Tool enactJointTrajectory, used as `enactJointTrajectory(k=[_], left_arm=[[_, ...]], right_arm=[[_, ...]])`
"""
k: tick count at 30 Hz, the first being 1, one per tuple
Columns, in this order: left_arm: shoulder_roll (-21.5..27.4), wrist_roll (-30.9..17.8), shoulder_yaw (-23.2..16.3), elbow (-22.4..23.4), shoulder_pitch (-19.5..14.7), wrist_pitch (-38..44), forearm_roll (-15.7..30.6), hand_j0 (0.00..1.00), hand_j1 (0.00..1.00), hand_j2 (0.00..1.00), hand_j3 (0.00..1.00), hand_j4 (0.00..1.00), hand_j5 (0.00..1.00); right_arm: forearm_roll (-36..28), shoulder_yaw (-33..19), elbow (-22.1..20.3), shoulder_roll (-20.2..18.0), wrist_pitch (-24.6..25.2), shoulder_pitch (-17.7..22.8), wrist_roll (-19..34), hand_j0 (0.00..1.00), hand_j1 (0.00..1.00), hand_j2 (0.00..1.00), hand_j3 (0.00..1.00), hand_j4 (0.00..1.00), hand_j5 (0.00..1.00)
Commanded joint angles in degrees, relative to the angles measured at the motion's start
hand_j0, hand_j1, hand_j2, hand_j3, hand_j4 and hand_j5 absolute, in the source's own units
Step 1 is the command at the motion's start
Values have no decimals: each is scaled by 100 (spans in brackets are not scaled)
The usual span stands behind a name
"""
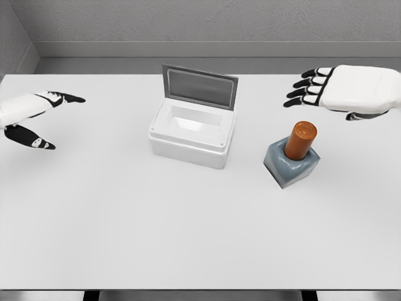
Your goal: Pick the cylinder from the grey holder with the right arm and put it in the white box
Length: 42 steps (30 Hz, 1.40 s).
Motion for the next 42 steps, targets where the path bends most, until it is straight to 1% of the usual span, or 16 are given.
enactJointTrajectory(k=[1,3,5,6,8,10,12,14,15,17,19,20,29,31,35,42], left_arm=[[-3,-58,-253,-284,0,11,112,100,100,100,100,100,100],[-56,-58,-657,-240,-18,11,446,100,100,100,100,100,100],[-56,-50,-657,-196,-35,11,499,100,100,100,100,100,100],[-65,-41,-675,-82,-35,11,788,100,100,100,100,100,100],[-56,-128,-903,-3,-35,11,1851,100,100,100,100,100,100],[-257,-980,-912,129,-79,11,3090,100,100,100,100,100,100],[-750,-1247,-904,665,-334,11,4031,100,100,100,100,100,100],[-803,-1247,-903,692,-325,11,4041,100,100,100,100,100,100],[-759,-1247,-904,735,-316,11,3672,100,100,100,100,100,100],[-943,-1247,-904,1070,-316,11,4198,100,100,100,100,100,100],[-1470,-1247,-710,1280,-589,1031,4287,100,100,100,100,100,100],[-1523,-1247,-631,1412,-642,1138,4234,100,100,100,100,100,100],[-1638,-1247,-631,1579,-589,945,3962,100,100,100,100,100,100],[-1840,-1247,-631,2045,-826,909,3874,100,100,100,100,100,100],[-1787,-1247,-631,2001,-879,821,3874,100,100,100,100,100,100],[-1743,-1247,-367,2344,-1063,751,3953,100,100,100,100,100,100]], right_arm=[[-13,17,7,36,14,-9,-2,100,100,100,100,100,100],[-13,0,7,28,14,-44,-2,100,100,100,100,100,100],[-22,9,16,28,14,-35,-2,100,100,100,100,100,100],[-22,26,7,28,14,-35,-2,100,100,100,100,100,100],[-13,17,16,36,14,-97,-2,100,100,100,100,100,100],[-13,219,16,36,14,-44,-2,100,100,100,100,100,100],[13,606,7,80,14,-79,-2,100,100,100,100,100,100],[4,650,7,98,14,-79,-2,100,100,100,100,100,100],[4,817,7,124,14,-88,-2,100,100,100,100,100,100],[13,914,7,124,14,-88,-2,100,100,100,100,100,100],[13,914,7,203,14,-88,-2,100,100,100,100,100,100],[13,914,16,221,14,-88,-2,100,100,100,100,100,100],[66,1011,280,414,14,-88,-2,100,100,100,100,100,100],[66,1002,385,414,14,-88,-2,100,100,100,100,100,100],[66,1011,500,423,14,-79,-2,100,100,100,100,100,100],[74,1046,561,476,14,-88,-2,100,100,100,100,100,100]])
